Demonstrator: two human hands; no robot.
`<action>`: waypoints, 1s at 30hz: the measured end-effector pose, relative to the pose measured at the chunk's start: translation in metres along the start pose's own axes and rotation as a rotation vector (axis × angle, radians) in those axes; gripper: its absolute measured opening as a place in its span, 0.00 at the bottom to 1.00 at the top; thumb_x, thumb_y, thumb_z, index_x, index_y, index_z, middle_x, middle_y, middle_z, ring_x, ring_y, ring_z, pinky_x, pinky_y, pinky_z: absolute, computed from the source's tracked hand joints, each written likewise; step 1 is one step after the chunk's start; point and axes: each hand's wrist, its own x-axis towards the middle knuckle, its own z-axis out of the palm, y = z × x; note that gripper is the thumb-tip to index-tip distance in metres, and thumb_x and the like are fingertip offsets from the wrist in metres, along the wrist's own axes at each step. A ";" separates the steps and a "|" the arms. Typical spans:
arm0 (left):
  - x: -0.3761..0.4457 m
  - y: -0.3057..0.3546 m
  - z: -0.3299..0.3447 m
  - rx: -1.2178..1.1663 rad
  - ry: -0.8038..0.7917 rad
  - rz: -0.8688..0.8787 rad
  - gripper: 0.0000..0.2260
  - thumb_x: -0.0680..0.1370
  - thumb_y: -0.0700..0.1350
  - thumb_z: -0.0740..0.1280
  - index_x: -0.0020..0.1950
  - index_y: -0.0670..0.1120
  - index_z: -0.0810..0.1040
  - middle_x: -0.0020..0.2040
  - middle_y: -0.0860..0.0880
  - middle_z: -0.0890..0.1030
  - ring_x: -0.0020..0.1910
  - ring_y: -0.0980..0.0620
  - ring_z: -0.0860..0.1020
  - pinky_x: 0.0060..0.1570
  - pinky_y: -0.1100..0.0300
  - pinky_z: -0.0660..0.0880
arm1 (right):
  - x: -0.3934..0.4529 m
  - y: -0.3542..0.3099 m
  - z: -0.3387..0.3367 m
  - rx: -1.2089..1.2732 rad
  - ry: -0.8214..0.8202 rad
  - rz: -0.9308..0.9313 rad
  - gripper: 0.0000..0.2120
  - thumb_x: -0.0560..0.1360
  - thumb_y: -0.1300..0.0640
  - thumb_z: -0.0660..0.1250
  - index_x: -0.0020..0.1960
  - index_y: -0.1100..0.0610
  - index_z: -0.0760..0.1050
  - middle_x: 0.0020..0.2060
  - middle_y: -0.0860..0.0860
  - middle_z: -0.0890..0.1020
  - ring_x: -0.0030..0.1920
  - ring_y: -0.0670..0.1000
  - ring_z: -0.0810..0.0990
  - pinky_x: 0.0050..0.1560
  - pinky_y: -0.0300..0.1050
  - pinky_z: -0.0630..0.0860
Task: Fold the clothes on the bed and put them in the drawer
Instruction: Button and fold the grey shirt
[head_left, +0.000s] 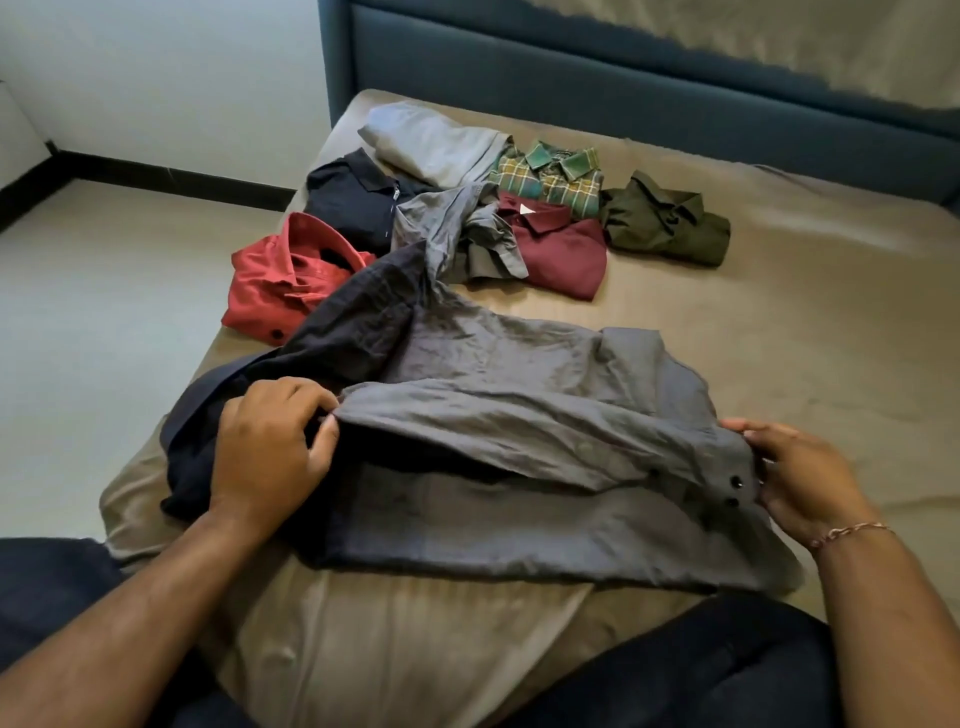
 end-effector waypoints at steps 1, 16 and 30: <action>-0.001 0.001 -0.003 -0.040 0.032 0.004 0.06 0.75 0.49 0.66 0.48 0.50 0.81 0.49 0.52 0.82 0.50 0.44 0.79 0.51 0.45 0.70 | -0.002 -0.001 -0.002 -0.062 -0.053 -0.020 0.13 0.83 0.62 0.64 0.65 0.62 0.80 0.60 0.59 0.84 0.61 0.59 0.82 0.57 0.57 0.82; -0.003 -0.028 0.011 0.199 -0.301 0.023 0.31 0.73 0.57 0.75 0.74 0.51 0.72 0.60 0.49 0.78 0.56 0.42 0.76 0.50 0.43 0.74 | -0.011 -0.010 -0.024 0.229 0.002 0.024 0.12 0.83 0.54 0.65 0.63 0.58 0.79 0.54 0.56 0.85 0.54 0.55 0.85 0.52 0.54 0.84; -0.008 -0.015 0.009 0.272 -0.306 0.193 0.36 0.66 0.54 0.78 0.74 0.50 0.75 0.70 0.48 0.75 0.67 0.42 0.73 0.60 0.42 0.68 | -0.019 -0.005 0.001 -0.494 0.092 -0.080 0.13 0.82 0.60 0.67 0.40 0.64 0.77 0.37 0.63 0.79 0.39 0.57 0.75 0.41 0.50 0.72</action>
